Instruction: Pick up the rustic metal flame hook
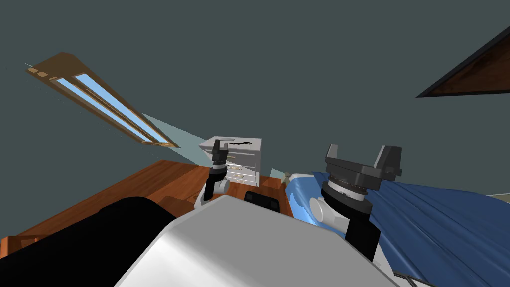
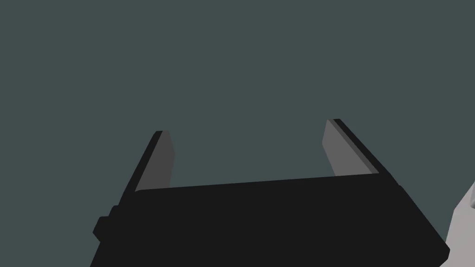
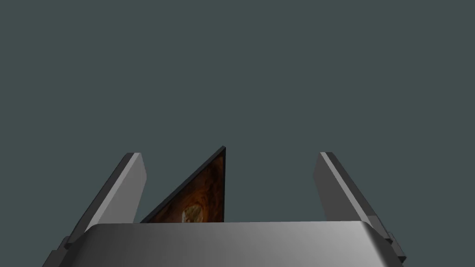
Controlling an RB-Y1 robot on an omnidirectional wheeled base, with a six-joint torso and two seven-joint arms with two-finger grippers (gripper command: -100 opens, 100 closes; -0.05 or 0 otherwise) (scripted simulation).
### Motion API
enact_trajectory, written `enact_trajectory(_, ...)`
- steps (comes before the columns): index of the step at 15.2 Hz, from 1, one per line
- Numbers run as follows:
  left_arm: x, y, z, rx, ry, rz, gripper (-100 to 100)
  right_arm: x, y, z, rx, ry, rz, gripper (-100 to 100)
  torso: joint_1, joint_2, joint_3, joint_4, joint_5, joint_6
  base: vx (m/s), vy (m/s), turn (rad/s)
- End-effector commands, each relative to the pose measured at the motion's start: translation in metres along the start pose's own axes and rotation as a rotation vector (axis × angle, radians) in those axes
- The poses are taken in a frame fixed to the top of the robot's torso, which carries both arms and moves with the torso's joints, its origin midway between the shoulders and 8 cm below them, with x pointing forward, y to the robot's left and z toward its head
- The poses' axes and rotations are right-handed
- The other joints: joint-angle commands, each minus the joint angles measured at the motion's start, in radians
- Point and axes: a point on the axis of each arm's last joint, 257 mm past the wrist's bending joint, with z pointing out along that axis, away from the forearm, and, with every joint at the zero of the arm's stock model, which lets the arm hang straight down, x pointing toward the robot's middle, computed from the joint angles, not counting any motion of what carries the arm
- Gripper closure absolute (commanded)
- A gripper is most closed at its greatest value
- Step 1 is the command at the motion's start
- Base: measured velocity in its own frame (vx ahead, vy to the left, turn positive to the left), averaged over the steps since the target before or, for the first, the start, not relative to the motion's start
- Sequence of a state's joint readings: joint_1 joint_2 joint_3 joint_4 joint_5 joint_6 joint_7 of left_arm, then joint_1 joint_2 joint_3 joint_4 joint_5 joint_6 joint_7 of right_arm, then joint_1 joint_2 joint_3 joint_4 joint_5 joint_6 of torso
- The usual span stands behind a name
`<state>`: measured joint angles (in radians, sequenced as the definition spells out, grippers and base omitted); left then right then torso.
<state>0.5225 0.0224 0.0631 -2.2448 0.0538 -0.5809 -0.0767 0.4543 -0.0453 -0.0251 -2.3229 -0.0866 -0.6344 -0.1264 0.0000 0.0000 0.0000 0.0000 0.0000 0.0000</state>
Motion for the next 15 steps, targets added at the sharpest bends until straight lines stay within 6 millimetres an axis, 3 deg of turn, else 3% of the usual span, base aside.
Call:
enact_trajectory(1, 0.003, 0.005, 0.003, -0.011, 0.024, -0.007, -100, 0.000, 0.000, 0.000, 0.000, 0.000, 0.000, 0, 0.000, 0.000, 0.000, 0.000, 0.000, 0.000, 0.001, 0.001, -0.018)
enact_trajectory(15, 0.021, 0.068, 0.033, -0.184, 0.172, -0.115, -100, 0.000, 0.000, 0.000, 0.000, 0.000, 0.000, 0, 0.001, -0.001, 0.000, 0.000, 0.000, 0.000, 0.003, 0.009, -0.046)
